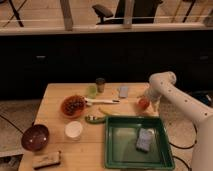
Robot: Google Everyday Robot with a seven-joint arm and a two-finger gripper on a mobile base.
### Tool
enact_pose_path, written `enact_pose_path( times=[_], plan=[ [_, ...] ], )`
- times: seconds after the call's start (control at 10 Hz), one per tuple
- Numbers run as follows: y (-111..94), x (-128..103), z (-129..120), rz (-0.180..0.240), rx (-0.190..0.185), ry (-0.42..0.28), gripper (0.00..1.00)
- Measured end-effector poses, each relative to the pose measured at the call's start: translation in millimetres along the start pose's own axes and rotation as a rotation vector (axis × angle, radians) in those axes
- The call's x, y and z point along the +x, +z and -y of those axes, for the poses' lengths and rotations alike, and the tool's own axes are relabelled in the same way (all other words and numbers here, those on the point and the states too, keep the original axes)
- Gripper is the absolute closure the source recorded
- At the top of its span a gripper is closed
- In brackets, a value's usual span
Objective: Place apple in paper cup
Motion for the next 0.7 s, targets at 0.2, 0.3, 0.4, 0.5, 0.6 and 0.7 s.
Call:
enact_pose_path(
  times=[0.2, 0.3, 0.4, 0.5, 0.6, 0.7],
  plan=[
    [0.7, -0.5, -1.0, 0.005, -0.001, -0.004, 0.20],
    [1.1, -0.7, -1.2, 0.007, 0.000, -0.006, 0.20],
    [1.8, -0.9, -2.8, 0.008, -0.002, -0.007, 0.20],
    [2.2, -0.7, -4.1, 0.009, -0.002, -0.007, 0.20],
    [2.6, -0.7, -5.5, 0.009, -0.003, -0.008, 0.20],
    [2.8, -1.2, -5.8, 0.011, -0.003, -0.013, 0.20]
  ],
)
